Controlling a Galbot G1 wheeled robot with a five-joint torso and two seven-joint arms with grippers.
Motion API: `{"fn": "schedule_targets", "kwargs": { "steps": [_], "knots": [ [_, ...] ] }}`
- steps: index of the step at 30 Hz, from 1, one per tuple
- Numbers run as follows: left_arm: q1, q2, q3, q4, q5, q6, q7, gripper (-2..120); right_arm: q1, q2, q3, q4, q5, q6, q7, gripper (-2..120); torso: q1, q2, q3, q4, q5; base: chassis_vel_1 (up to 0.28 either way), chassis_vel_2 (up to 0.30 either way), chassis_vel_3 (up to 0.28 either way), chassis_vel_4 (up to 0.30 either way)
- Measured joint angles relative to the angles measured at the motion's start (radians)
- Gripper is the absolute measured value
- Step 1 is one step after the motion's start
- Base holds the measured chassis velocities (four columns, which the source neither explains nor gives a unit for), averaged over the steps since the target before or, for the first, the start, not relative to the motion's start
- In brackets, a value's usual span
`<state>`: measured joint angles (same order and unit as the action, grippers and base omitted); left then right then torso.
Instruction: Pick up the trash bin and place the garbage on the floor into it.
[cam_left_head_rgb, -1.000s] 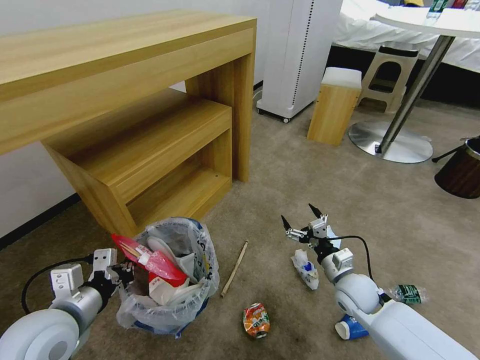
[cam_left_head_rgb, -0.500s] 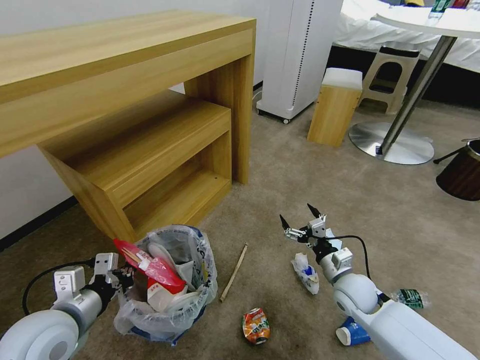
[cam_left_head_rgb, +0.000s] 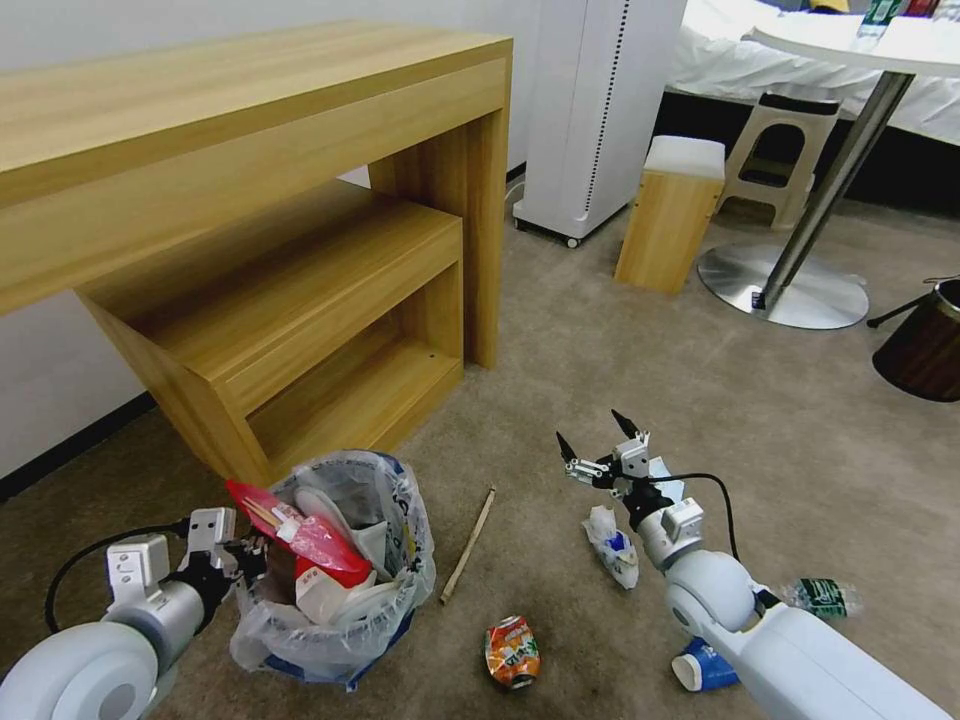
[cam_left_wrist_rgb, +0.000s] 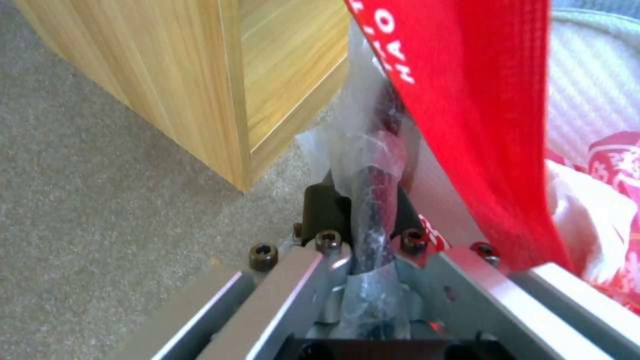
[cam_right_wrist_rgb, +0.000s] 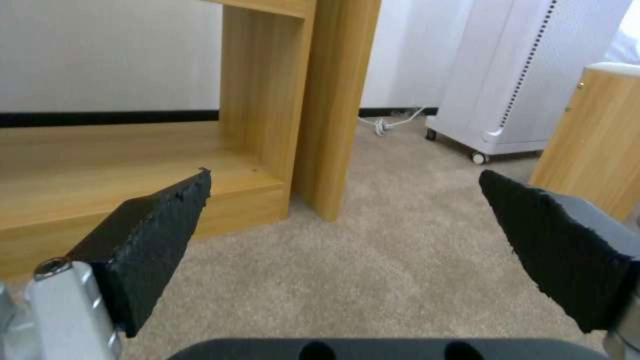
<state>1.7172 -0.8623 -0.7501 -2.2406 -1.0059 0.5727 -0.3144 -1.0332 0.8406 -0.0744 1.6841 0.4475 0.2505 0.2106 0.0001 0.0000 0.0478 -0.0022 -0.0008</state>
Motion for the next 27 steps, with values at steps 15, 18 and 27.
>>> {"fn": "schedule_targets", "kwargs": {
  "steps": [15, 18, 27],
  "knots": [
    [-0.034, 0.016, 0.007, 0.012, -0.019, -0.001, -0.006, 0, -0.048, -0.111, -0.043, 0.127, 0.073, -0.144, -0.054, 100, 0.0, 0.0, 0.0, 0.0, 0.0003, 0.0, 0.0, 0.0, 0.0],
    [-0.037, 0.015, 0.01, 0.017, -0.018, -0.001, -0.007, 0, -0.072, -0.182, -0.048, 0.171, 0.104, -0.177, -0.088, 100, 0.0, 0.0, 0.0, -0.0001, 0.0001, 0.0, 0.0, 0.0, 0.0],
    [-0.045, 0.001, 0.025, 0.028, -0.005, -0.002, -0.006, 0, -0.082, -0.386, -0.046, 0.183, 0.056, -0.083, -0.346, 100, 0.0, 0.0, 0.0, 0.0, 0.0003, 0.0, 0.0, 0.0, 0.0]
  ]
}}
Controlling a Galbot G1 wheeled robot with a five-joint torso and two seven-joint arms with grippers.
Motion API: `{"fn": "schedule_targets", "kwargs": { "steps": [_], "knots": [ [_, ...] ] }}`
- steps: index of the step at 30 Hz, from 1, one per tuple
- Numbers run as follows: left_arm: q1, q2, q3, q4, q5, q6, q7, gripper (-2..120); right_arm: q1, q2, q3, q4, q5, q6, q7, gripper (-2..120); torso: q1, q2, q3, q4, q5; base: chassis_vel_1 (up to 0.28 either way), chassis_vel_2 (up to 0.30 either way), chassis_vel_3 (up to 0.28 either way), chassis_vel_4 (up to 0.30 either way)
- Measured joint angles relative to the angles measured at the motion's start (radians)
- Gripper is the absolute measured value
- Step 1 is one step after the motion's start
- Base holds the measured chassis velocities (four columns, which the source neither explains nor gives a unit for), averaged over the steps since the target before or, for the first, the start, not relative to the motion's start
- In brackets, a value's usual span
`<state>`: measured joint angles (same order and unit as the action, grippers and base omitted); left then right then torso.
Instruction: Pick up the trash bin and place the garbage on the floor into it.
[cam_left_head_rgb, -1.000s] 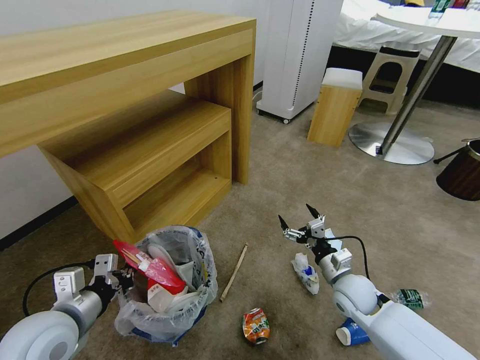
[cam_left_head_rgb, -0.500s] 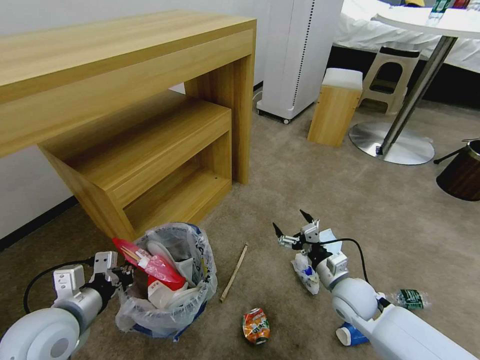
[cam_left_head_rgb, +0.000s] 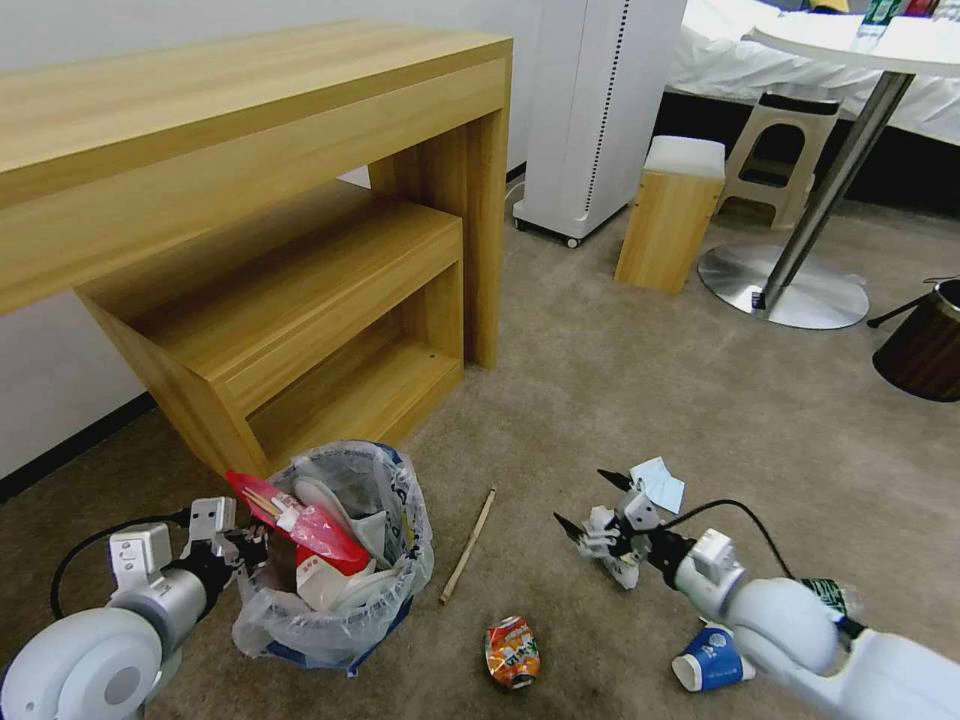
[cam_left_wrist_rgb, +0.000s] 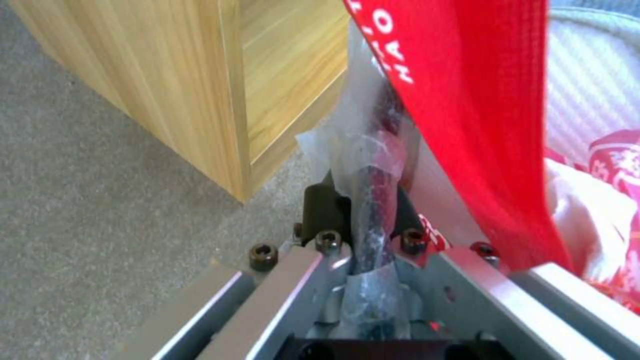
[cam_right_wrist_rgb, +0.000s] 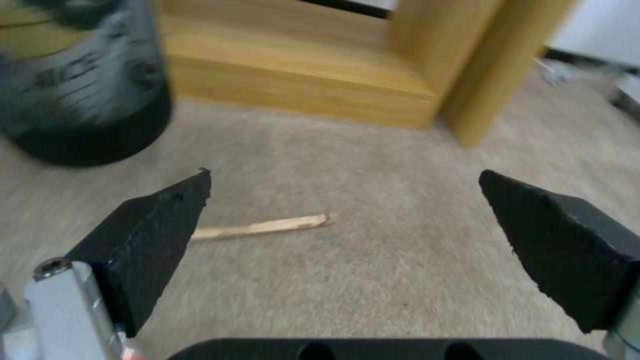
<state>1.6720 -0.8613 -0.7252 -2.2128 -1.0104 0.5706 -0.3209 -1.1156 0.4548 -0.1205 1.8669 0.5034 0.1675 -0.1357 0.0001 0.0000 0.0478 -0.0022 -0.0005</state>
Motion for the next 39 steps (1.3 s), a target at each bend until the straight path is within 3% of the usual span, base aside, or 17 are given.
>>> {"fn": "schedule_targets", "kwargs": {
  "steps": [5, 11, 17, 27, 39],
  "knots": [
    [0.002, -0.016, 0.003, 0.0, 0.007, -0.001, 0.002, 0, 0.001, -0.052, -0.005, -0.013, -0.03, 0.043, -0.048, 100, 0.0, 0.0, 0.0, -0.0001, -0.0001, 0.0, 0.0, 0.0, 0.0],
    [0.005, -0.022, 0.004, 0.001, 0.012, -0.002, 0.002, 0, 0.005, -0.065, -0.004, -0.044, -0.042, 0.094, -0.106, 97, 0.0, 0.0, 0.0, 0.0, -0.0002, 0.0, 0.0, 0.0, 0.0],
    [0.005, -0.024, 0.004, 0.004, 0.013, -0.003, 0.001, 0, 0.012, -0.063, -0.008, -0.13, -0.041, 0.202, -0.23, 96, 0.0, 0.0, 0.0, -0.0001, 0.0, 0.0, 0.0, 0.0, 0.0],
    [-0.001, -0.033, 0.016, 0.019, 0.021, -0.011, 0.001, 0, -0.002, -0.059, -0.021, -0.24, -0.025, 0.252, -0.265, 93, 0.0, 0.0, 0.0, 0.0, -0.0002, 0.0, 0.0, 0.0, 0.0],
    [-0.016, -0.032, 0.039, 0.046, 0.023, -0.014, 0.005, 0, -0.028, 0.035, -0.044, -0.4, 0.067, 0.263, -0.304, 90, 0.0, 0.0, 0.0, 0.0, -0.0002, 0.0, 0.0, 0.0, 0.0]
  ]
}}
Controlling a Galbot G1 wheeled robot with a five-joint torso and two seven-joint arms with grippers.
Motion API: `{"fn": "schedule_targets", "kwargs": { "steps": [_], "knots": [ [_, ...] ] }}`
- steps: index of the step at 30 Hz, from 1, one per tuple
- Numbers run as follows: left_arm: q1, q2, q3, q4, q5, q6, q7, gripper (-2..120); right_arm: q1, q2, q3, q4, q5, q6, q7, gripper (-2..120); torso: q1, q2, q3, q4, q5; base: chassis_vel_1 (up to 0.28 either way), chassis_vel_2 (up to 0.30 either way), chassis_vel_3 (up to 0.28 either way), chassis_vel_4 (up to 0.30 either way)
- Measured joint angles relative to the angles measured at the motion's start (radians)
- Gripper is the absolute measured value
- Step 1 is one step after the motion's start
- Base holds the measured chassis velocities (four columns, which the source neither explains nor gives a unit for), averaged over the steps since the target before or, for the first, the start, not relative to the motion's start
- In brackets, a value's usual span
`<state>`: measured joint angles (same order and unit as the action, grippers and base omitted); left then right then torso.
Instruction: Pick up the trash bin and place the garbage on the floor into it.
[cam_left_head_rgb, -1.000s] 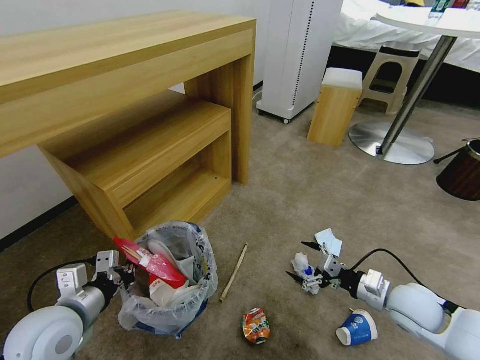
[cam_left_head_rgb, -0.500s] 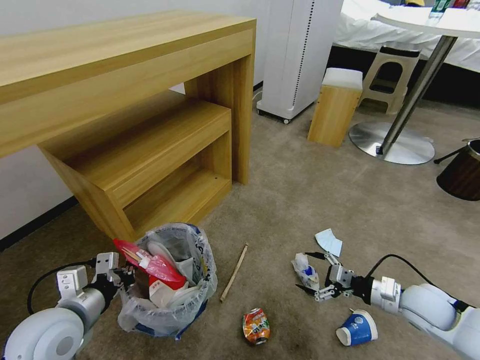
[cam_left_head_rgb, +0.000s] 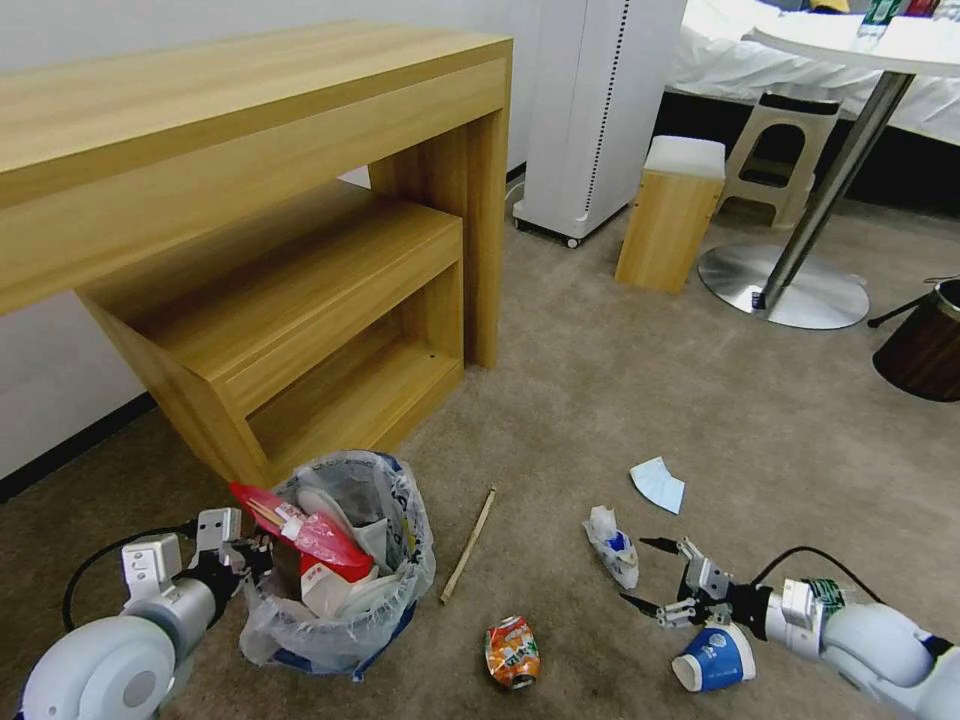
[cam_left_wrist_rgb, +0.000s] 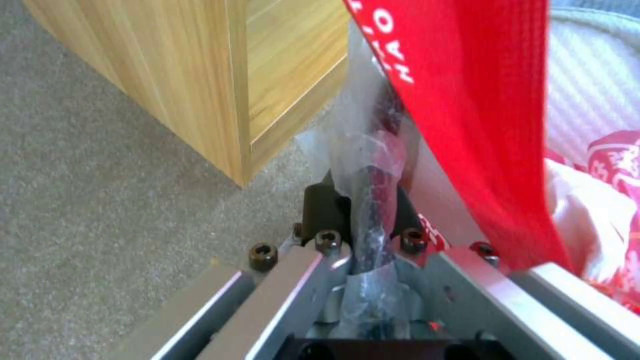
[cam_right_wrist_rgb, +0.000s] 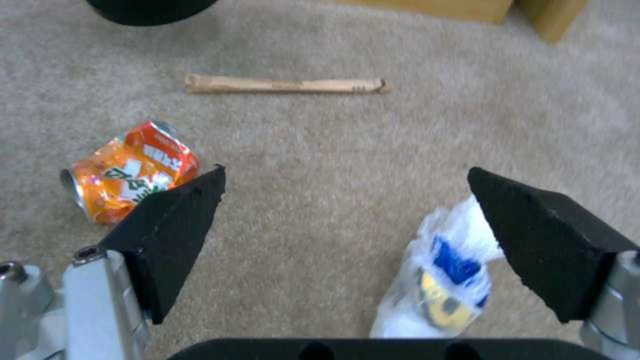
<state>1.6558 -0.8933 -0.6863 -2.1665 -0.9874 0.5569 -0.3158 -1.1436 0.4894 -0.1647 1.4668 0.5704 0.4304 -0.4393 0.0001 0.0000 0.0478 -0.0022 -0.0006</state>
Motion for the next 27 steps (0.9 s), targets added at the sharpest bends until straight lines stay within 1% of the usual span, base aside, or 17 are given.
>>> {"fn": "schedule_targets", "kwargs": {
  "steps": [3, 6, 11, 13, 18, 22, 27],
  "knots": [
    [0.0, 0.002, 0.001, 0.003, 0.0, 0.0, 0.0, 0, 0.002, 0.022, -0.005, -0.02, 0.008, 0.001, -0.006, 89, 0.0, 0.0, 0.0, 0.0, -0.0001, 0.0, 0.0, 0.0, 0.0],
    [0.0, 0.003, 0.001, 0.004, -0.001, 0.0, 0.001, 0, 0.007, 0.064, -0.02, -0.051, 0.022, 0.002, -0.031, 86, 0.0, 0.0, 0.0, 0.0, -0.0003, 0.0, 0.0, 0.0, 0.0],
    [0.001, 0.001, 0.001, 0.004, -0.001, 0.001, 0.001, 0, 0.012, 0.092, -0.044, -0.064, 0.059, 0.0, -0.065, 86, 0.0, 0.0, 0.0, 0.0, -0.0002, 0.0, 0.0, 0.0, 0.0],
    [0.002, -0.001, 0.002, 0.007, -0.001, 0.001, 0.0, 0, 0.021, 0.107, -0.064, -0.072, 0.099, -0.005, -0.092, 86, 0.0, 0.0, 0.0, -0.0001, -0.0003, 0.0, 0.0, 0.0, 0.0],
    [0.002, -0.004, 0.003, 0.008, 0.0, 0.001, 0.0, 0, 0.031, 0.125, -0.083, -0.088, 0.156, -0.013, -0.11, 86, 0.0, 0.0, 0.0, 0.0001, -0.0003, 0.0, 0.0, 0.0, 0.0],
    [0.007, -0.008, 0.003, 0.008, 0.002, 0.001, -0.001, 0, 0.04, 0.154, -0.112, -0.127, 0.233, -0.029, -0.141, 86, 0.0, 0.0, 0.0, 0.0, -0.0003, 0.0, 0.0, 0.0, 0.0],
    [0.013, -0.013, 0.003, 0.008, 0.006, 0.002, -0.001, 0, 0.054, 0.175, -0.145, -0.16, 0.291, -0.037, -0.16, 87, 0.0, 0.0, 0.0, 0.0, -0.0003, 0.0, 0.0, 0.0, 0.0]
  ]
}}
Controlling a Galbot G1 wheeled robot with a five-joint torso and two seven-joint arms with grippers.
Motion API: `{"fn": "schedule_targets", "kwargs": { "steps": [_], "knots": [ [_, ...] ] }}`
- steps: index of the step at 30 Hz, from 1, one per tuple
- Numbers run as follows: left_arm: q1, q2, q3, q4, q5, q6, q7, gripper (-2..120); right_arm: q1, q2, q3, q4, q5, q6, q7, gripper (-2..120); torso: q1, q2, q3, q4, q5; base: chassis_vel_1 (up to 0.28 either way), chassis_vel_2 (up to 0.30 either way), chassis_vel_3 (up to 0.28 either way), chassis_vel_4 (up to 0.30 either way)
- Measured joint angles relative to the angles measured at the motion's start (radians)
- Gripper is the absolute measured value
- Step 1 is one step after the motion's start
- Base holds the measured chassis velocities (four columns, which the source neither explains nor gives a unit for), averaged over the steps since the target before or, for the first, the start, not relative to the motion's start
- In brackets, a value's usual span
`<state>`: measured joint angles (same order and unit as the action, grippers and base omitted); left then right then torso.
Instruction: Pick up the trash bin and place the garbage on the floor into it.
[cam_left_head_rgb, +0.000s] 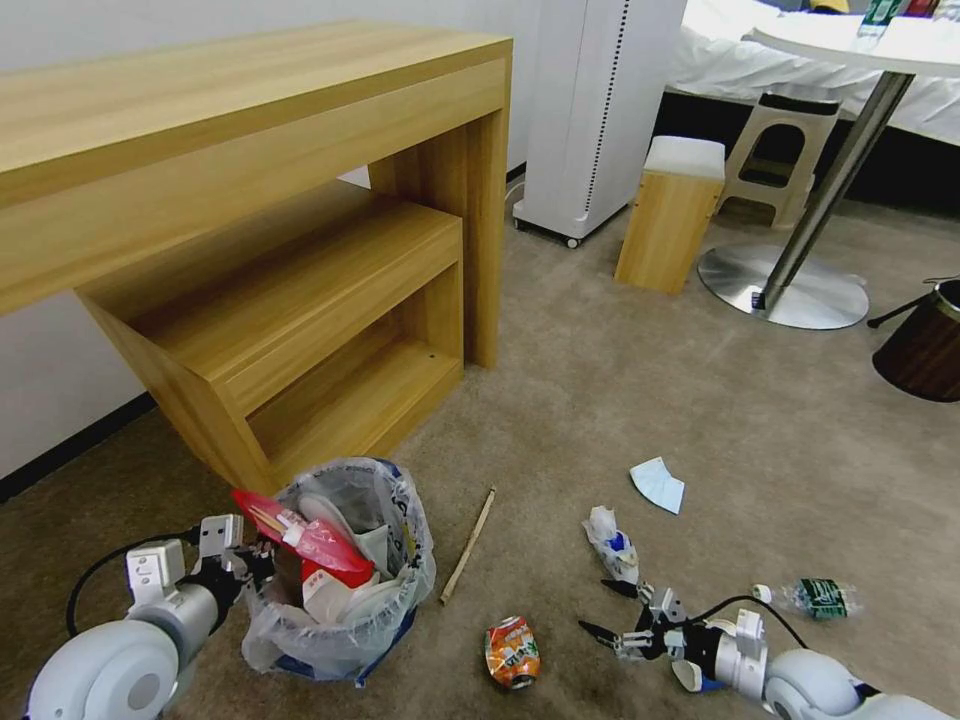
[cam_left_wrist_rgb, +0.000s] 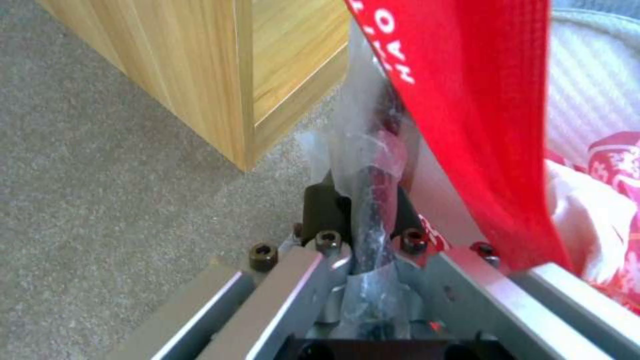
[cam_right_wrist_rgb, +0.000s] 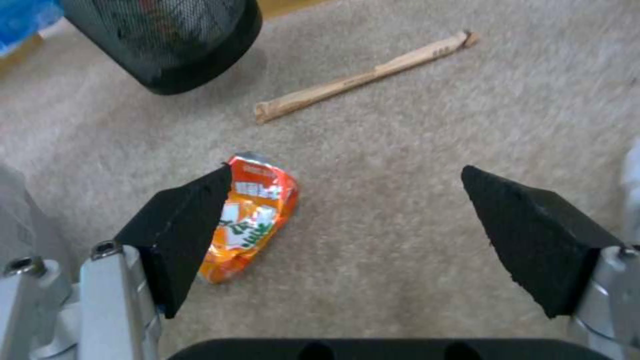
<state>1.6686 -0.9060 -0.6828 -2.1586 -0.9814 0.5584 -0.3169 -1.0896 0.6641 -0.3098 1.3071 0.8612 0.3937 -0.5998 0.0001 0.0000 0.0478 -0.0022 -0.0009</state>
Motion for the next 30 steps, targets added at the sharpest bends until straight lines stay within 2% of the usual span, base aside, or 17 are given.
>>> {"fn": "schedule_targets", "kwargs": {
  "steps": [7, 12, 18, 24, 30],
  "knots": [
    [0.01, -0.008, -0.004, -0.002, 0.005, 0.0, 0.0, 0, 0.018, 0.039, -0.042, -0.055, 0.08, -0.014, -0.035, 88, 0.0, 0.0, 0.0, 0.0001, 0.0, 0.0, 0.0, 0.0, 0.0],
    [0.01, -0.015, -0.005, -0.001, 0.006, -0.001, 0.0, 0, 0.035, 0.064, -0.086, -0.085, 0.122, -0.026, -0.042, 93, 0.0, 0.0, 0.0, 0.0, 0.0, 0.0, 0.0, 0.0, 0.0],
    [0.009, -0.019, -0.005, -0.001, 0.006, -0.001, 0.0, 0, 0.05, 0.088, -0.12, -0.108, 0.135, -0.029, -0.042, 93, 0.0, 0.0, 0.0, 0.0, 0.0001, 0.0, 0.0, 0.0, 0.0],
    [0.012, -0.028, -0.005, -0.009, 0.002, -0.001, 0.0, 0, 0.072, 0.149, -0.179, -0.165, 0.161, -0.032, -0.042, 92, 0.0, 0.0, 0.0, 0.0, 0.0001, 0.0, 0.0, 0.0, 0.0],
    [0.013, -0.028, -0.005, -0.011, 0.001, -0.002, -0.001, 0, 0.072, 0.166, -0.194, -0.181, 0.168, -0.031, -0.044, 92, 0.0, 0.0, 0.0, 0.0, 0.0, 0.0, 0.0, 0.0, 0.0]
  ]
}}
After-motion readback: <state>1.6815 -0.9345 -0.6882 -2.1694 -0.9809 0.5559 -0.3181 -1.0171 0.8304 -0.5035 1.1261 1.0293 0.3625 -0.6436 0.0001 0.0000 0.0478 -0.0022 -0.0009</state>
